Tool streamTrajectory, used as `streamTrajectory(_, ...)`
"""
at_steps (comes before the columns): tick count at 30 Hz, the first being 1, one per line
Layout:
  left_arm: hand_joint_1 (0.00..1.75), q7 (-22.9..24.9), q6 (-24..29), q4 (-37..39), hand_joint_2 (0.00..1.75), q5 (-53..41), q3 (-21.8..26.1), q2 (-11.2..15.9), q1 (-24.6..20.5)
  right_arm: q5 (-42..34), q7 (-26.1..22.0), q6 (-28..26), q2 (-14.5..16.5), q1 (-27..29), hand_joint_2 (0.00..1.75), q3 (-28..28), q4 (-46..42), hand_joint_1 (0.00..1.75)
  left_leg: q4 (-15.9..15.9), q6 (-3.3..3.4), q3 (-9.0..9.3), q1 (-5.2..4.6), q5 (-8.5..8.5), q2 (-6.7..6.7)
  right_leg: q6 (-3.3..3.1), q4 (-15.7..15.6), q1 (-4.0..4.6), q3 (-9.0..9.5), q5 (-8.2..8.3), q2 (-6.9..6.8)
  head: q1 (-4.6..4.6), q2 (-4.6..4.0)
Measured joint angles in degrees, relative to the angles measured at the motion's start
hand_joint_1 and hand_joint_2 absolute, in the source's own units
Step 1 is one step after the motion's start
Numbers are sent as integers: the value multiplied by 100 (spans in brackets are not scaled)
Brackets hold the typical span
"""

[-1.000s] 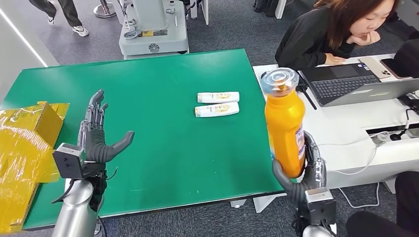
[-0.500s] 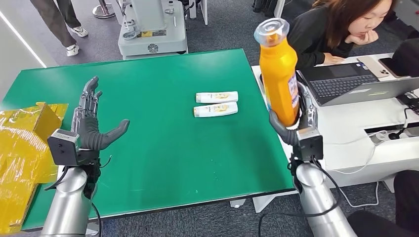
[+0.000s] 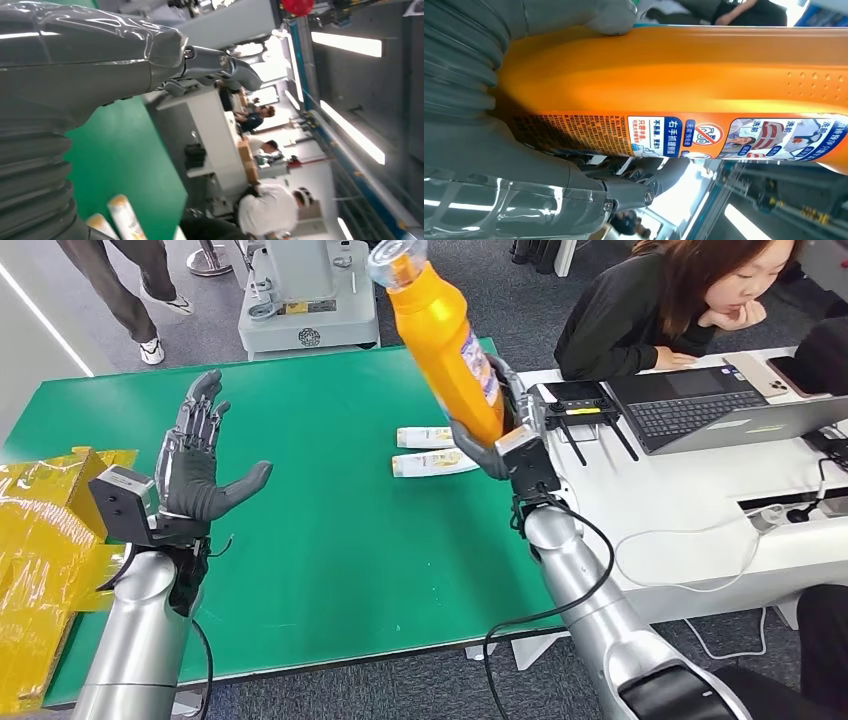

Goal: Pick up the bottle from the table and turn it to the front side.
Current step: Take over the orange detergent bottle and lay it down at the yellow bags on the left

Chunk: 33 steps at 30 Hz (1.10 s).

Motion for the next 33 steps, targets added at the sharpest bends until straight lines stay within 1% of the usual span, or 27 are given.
streamTrajectory(8, 0, 235, -359, 506, 175, 651, -7, -110, -498, 91, 107, 187, 681, -554, 175, 557, 710, 175, 0, -2, -1, 0, 4, 0, -1, 3, 0, -3, 1, 1, -1, 0)
streamTrajectory(16, 0, 325, -613, 1012, 175, 1034, -7, -103, -886, 184, 173, 377, 1142, -922, 175, 848, 1346, 175, 0, -2, -2, 0, 4, 0, -1, 4, 0, -3, 1, 1, -1, 0)
streamTrajectory(23, 0, 352, -784, 1310, 175, 1216, 2, 7, -1069, 273, 156, 493, 1331, -1054, 175, 1045, 1891, 175, 0, -2, -4, 0, 4, -2, -1, 4, 0, -3, 1, -1, -1, -1)
streamTrajectory(27, 0, 391, -1074, 1528, 175, 1520, 47, 155, -1150, 269, 74, 489, 1344, -1054, 175, 1081, 2182, 175, 0, -2, -4, 0, 4, -2, -1, 4, 0, -3, 1, -2, -1, 0)
streamTrajectory(33, 0, 378, -1397, 1910, 175, 1742, 98, 363, -1309, 273, -11, 469, 1323, -1042, 175, 1092, 2474, 175, 0, -2, -4, 0, 4, -2, -1, 4, 0, -5, 1, -1, -1, 0)
